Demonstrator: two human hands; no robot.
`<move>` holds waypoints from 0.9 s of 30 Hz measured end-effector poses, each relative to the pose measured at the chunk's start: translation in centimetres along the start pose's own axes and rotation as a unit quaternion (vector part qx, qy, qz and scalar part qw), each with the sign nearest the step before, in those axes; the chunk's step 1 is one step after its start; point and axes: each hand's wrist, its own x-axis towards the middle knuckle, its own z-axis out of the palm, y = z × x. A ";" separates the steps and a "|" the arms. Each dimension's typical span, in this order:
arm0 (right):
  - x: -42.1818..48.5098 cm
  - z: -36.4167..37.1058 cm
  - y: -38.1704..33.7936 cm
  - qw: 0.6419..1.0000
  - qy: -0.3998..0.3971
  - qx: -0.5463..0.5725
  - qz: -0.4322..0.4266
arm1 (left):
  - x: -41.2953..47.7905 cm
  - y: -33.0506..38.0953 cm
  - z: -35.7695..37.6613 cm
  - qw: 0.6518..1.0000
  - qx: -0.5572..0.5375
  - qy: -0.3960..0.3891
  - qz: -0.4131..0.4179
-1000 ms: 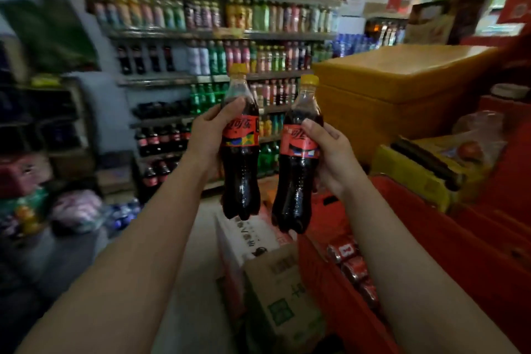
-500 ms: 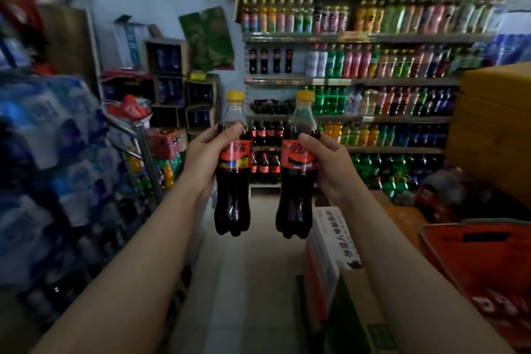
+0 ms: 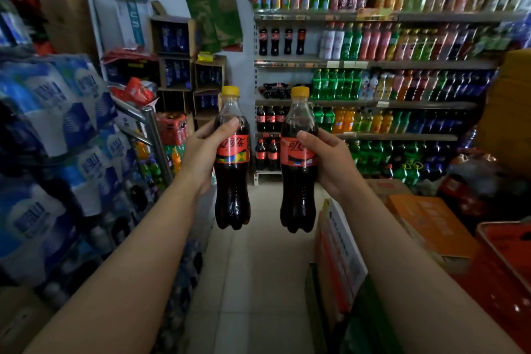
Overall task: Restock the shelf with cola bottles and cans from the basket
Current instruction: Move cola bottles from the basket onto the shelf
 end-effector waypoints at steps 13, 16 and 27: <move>10.0 -4.3 4.0 0.999 0.034 -0.006 0.012 | 11.3 -6.7 1.9 0.999 0.022 -0.004 -0.030; 14.8 -6.0 5.0 0.999 0.035 -0.008 0.014 | 15.8 -8.5 2.6 0.999 0.032 -0.010 -0.031; 34.9 -12.1 7.1 0.999 0.017 -0.027 0.030 | 35.4 -13.8 6.1 0.999 0.017 0.016 -0.036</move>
